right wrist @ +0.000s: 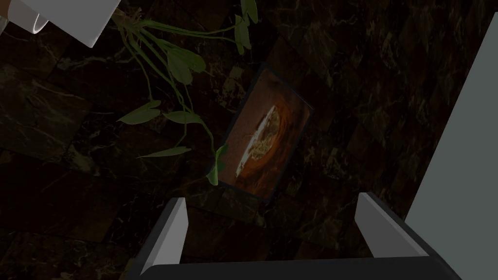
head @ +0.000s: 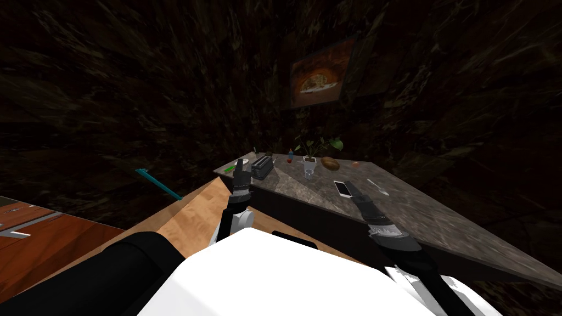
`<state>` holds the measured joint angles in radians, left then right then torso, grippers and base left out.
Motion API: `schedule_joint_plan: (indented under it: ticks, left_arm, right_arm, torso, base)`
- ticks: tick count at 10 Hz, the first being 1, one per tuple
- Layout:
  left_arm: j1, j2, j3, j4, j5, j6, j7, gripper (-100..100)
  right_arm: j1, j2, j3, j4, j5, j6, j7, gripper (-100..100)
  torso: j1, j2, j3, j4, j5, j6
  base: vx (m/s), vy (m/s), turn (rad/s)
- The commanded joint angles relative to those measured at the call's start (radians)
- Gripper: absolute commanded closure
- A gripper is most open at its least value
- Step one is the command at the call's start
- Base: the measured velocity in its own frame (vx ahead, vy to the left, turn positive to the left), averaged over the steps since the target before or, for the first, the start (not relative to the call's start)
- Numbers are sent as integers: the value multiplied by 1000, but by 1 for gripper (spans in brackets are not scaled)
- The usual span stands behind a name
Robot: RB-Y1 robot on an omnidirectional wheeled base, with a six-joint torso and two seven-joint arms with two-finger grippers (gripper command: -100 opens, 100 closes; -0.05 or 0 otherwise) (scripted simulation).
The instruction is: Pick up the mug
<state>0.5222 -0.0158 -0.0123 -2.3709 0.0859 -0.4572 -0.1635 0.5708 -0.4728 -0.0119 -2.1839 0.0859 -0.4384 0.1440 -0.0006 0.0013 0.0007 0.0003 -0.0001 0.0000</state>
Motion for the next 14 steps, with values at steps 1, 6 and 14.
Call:
schedule_joint_plan:
  ticks: [1,6,14]
  left_arm:
    - [0,0,0,0,0,0,0,0]
    - [0,0,0,0,0,0,0,0]
    - [0,0,0,0,0,0,0,0]
  right_arm:
    - [3,-31,-1,11,4,3,-1,-100]
    - [42,-171,-20,82,25,8,-6,-100]
    - [104,-389,-49,195,64,19,-3,-100]
  torso:
    - [0,0,0,0,0,0]
    - [1,0,0,0,0,0]
    - [2,-1,-1,0,0,0]
  base:
    - [-18,-4,33]
    - [-17,3,69]
    - [-9,18,96]
